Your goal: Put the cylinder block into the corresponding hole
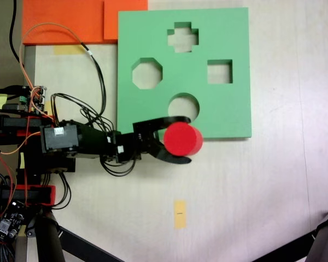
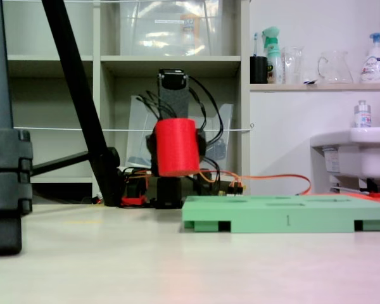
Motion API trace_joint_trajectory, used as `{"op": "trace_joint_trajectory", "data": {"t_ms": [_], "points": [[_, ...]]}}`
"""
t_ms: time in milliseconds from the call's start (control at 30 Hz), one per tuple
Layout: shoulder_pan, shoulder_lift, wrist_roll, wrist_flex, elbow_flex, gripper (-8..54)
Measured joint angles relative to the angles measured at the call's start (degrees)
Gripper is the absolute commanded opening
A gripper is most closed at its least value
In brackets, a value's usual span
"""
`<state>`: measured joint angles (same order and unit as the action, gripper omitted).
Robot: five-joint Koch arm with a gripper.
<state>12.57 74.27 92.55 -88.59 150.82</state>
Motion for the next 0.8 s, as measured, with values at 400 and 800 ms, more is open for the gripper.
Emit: {"op": "trace_joint_trajectory", "data": {"t_ms": [400,800], "points": [[9.8,-4.8,1.5,3.3,-0.1,13.8],[12.1,-9.7,1.4,3.3,-3.5,13.8]]}}
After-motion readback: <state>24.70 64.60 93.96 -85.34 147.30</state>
